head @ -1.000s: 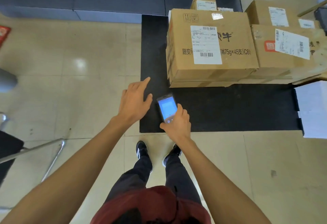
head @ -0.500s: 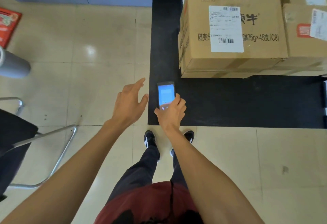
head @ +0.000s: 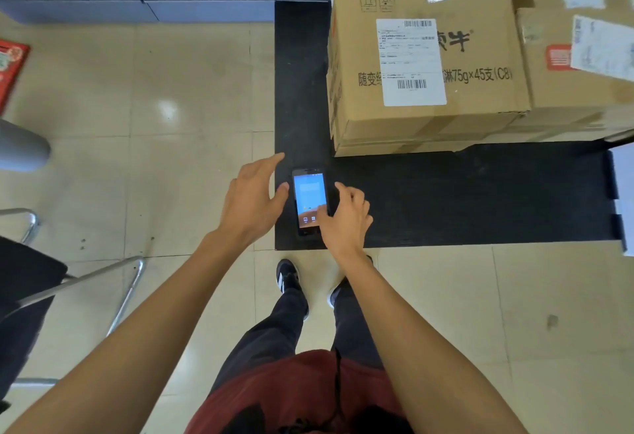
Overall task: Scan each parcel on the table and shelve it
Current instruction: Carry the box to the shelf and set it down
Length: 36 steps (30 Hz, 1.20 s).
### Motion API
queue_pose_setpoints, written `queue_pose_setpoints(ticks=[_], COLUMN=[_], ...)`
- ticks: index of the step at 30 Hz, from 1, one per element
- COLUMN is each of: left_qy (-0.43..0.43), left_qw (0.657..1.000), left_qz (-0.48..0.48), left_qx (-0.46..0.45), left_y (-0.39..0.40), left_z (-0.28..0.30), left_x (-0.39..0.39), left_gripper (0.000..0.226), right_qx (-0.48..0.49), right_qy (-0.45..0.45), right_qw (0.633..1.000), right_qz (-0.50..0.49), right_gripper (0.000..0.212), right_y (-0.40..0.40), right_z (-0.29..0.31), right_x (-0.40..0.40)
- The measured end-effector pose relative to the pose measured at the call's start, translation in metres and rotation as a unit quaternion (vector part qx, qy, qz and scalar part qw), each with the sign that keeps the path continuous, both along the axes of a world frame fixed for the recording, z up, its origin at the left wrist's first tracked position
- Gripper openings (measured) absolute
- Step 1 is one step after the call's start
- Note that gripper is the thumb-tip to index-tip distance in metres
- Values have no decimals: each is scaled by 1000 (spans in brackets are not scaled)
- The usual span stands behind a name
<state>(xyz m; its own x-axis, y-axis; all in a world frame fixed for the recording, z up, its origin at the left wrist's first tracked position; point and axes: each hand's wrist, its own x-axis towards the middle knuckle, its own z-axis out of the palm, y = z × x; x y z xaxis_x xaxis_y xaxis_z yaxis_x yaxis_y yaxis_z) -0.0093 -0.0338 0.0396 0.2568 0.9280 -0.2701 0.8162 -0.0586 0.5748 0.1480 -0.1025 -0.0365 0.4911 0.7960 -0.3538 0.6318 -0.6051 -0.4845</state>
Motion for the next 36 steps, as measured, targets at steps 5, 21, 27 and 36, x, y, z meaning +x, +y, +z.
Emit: queue_pose_setpoints(ticks=[5,21,27,36], left_qy=[-35,-53,-26,-42], left_qw=[999,995,995,995], left_qz=[-22,-44,-27,-6], left_qx=[15,72,88,95], left_y=[19,55,50,43], left_z=[9,32,30,30], left_x=[30,151,159,142], left_gripper=[59,82,72,68], right_qx=[137,149,124,193], right_qy=[-9,-68,-109,-21], right_qw=[989,985,981,978], right_qz=[-49,46,97,73], right_gripper=[51,74,72,59], right_y=[-2,33,35,29], right_z=[53,126,111,109], right_x=[74,281,276,265])
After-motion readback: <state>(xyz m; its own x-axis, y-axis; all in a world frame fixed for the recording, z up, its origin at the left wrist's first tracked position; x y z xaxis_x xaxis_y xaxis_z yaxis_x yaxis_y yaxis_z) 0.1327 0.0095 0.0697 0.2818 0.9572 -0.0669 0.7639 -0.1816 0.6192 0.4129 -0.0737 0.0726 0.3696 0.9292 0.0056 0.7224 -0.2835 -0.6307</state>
